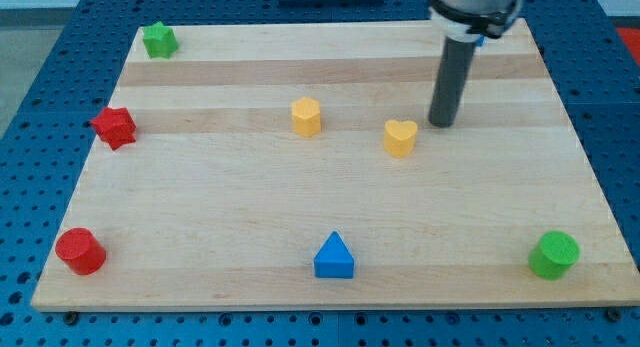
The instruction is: Push the yellow heart to the bottom right of the yellow hexagon
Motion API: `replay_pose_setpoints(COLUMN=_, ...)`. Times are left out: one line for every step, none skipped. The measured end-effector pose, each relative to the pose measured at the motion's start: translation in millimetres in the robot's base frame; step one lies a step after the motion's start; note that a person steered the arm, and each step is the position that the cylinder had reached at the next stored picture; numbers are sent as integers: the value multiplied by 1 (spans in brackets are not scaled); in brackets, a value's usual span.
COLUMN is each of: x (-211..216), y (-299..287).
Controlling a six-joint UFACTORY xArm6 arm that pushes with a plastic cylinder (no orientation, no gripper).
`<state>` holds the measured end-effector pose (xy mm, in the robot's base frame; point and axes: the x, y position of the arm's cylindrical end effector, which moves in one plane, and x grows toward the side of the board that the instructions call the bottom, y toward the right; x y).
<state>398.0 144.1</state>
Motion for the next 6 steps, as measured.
replay_pose_setpoints(x=24, y=-15)
replay_pose_setpoints(x=40, y=-57)
replay_pose_setpoints(x=33, y=-105)
replay_pose_setpoints(x=16, y=-141)
replay_pose_setpoints(x=14, y=-146)
replay_pose_setpoints(x=14, y=-80)
